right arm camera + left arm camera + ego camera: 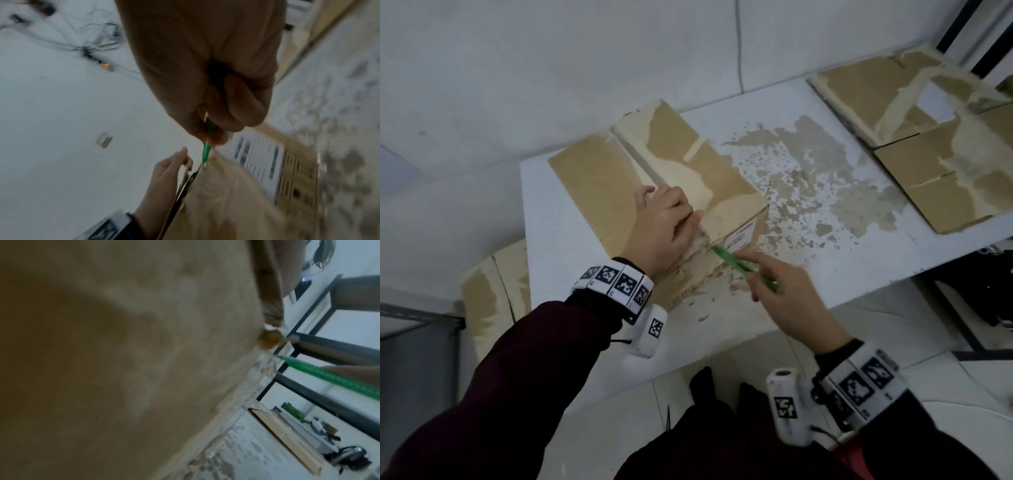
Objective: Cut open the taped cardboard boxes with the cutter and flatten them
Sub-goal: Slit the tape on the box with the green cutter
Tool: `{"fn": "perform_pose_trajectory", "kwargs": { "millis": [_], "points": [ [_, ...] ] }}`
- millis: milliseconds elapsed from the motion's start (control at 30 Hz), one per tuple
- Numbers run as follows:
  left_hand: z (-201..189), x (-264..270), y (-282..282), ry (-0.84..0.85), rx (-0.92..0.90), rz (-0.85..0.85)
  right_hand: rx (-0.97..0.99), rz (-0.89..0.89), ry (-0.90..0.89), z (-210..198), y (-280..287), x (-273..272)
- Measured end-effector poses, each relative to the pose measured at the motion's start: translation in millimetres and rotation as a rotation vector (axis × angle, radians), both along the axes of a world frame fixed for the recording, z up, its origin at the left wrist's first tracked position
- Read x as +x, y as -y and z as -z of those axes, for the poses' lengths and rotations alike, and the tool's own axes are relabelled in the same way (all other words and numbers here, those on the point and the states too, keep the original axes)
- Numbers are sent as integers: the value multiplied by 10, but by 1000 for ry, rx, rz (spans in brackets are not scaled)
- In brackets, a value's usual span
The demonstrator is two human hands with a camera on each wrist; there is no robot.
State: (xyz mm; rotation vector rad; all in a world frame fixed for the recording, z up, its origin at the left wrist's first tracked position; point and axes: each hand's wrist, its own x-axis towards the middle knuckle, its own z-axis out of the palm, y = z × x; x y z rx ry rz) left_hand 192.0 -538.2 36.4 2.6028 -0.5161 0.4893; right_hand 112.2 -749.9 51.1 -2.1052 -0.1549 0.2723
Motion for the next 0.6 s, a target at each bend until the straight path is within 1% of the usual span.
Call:
{"fn": "perform_pose_trajectory", "kwargs": {
  "millis": [67, 133, 167, 200, 233, 267, 333, 400, 433, 467, 500, 600],
  "points": [
    [11, -21, -2, -11, 89, -13, -143, -65, 58, -51, 130, 42],
    [-36, -77, 68, 5, 209, -96, -255, -103, 125, -87, 169, 51],
    [-76, -120, 120, -15, 263, -162, -278, -102, 153, -91, 165, 50],
    [-119, -165, 171, -65, 289, -240, -280, -100, 182, -93, 154, 41],
    [-153, -199, 211, -163, 270, -318, -282, -106, 212, -83, 139, 32],
    [-185, -221, 237, -271, 220, -384, -293, -118, 237, -79, 123, 19],
    [-212, -218, 241, -452, 49, -455, -326, -135, 258, -48, 95, 10],
    [-231, -175, 206, -632, -265, -477, -343, -120, 265, -17, 74, 20],
    [-257, -169, 194, -699, -434, -490, -344, -111, 271, -6, 64, 23],
    [-253, -158, 183, -741, -554, -502, -339, -106, 273, -7, 56, 21],
    [-253, -149, 188, -766, -624, -510, -327, -105, 274, -7, 55, 14],
    [-196, -121, 253, -736, -620, -587, -298, -105, 295, -16, 65, -25]
  ]
}}
